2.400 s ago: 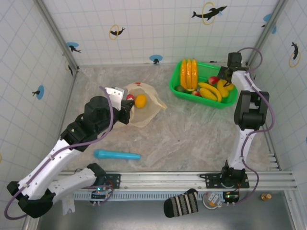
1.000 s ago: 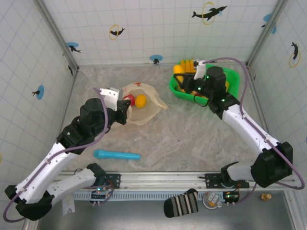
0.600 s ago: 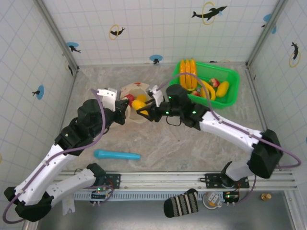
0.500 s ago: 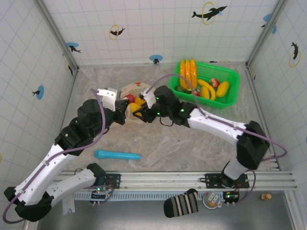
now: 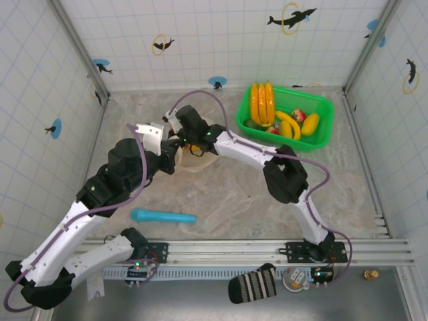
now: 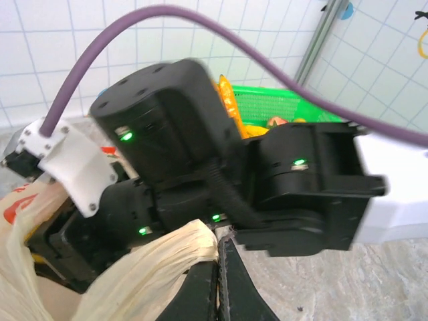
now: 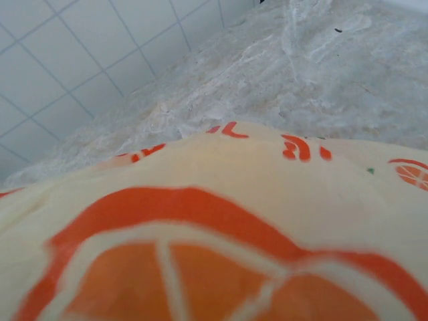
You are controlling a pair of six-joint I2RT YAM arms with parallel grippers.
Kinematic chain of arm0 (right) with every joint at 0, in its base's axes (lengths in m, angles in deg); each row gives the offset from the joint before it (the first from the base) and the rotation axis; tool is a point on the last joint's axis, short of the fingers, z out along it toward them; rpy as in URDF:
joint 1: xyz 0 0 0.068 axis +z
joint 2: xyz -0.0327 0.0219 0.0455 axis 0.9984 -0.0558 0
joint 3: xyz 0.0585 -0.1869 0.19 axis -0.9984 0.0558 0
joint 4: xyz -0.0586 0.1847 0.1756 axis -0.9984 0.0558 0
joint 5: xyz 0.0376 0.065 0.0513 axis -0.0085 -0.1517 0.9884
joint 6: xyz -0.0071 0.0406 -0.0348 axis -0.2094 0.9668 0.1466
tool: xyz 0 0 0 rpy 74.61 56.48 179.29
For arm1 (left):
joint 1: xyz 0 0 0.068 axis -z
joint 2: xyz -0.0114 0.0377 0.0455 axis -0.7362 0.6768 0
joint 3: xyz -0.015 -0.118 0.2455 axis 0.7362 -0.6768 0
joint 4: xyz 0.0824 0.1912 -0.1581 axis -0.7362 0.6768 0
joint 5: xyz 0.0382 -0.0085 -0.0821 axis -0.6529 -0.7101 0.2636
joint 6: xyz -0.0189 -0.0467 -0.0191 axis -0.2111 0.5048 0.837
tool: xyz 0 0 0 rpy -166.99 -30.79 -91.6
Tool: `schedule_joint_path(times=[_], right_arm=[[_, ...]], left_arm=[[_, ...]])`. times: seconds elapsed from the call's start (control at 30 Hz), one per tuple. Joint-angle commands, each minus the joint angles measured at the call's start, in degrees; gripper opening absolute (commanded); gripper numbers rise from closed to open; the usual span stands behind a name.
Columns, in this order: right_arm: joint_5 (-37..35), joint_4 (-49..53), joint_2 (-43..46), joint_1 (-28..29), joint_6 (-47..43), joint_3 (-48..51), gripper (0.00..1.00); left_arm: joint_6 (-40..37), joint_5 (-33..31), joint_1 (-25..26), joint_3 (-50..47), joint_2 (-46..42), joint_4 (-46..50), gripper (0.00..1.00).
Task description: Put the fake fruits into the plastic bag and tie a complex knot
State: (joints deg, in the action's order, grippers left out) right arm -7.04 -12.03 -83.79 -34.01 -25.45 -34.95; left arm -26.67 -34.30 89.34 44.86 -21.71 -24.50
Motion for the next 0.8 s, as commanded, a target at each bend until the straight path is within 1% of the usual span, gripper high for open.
schedule_joint_path(times=[0.0, 0.03, 0.07, 0.17, 0.3, 0.4, 0.47, 0.6, 0.67, 0.77], right_arm=[[0.18, 1.17, -3.85, -0.07, 0.48, -2.89, 0.64], [-0.01, 0.74, -3.96, -0.13, 0.50, -2.93, 0.70], [-0.10, 0.57, -3.82, -0.02, 0.50, -2.85, 0.72], [0.01, -0.40, -1.74, 0.03, 0.33, -1.33, 0.75], [0.32, -2.13, 5.38, 0.21, -0.46, 3.04, 0.73], [2.95, -4.81, 13.18, -0.14, -0.23, 9.81, 0.71], [4.25, -8.08, 19.55, -0.54, 0.83, 16.47, 0.69], [6.21, -12.40, 29.47, -2.28, 3.68, 28.84, 0.65], [6.09, -12.69, 34.02, -2.88, 3.46, 34.35, 0.63], [9.28, -15.41, 41.44, -3.89, 2.90, 41.52, 0.63]], left_arm=[[1.12, 0.36, -0.36, 0.98, 0.99, 0.45, 0.00], [1.17, 0.36, -0.36, 1.10, 1.16, 0.49, 0.00], [1.14, 0.45, -0.36, 1.08, 1.35, 0.36, 0.00], [1.12, 0.29, -0.36, 1.00, 1.53, 0.20, 0.00], [1.12, -0.38, -0.36, 0.74, 1.19, 0.12, 0.00], [1.12, -0.47, -0.36, 0.46, 0.79, 0.09, 0.00], [1.13, -0.65, -0.36, 0.21, 0.35, 0.20, 0.00], [1.12, -0.55, -0.36, -0.06, -0.64, 0.19, 0.00], [1.12, -0.41, -0.36, -0.23, -1.09, 0.15, 0.00], [1.12, -0.13, -0.36, -0.46, -1.32, 0.36, 0.00]])
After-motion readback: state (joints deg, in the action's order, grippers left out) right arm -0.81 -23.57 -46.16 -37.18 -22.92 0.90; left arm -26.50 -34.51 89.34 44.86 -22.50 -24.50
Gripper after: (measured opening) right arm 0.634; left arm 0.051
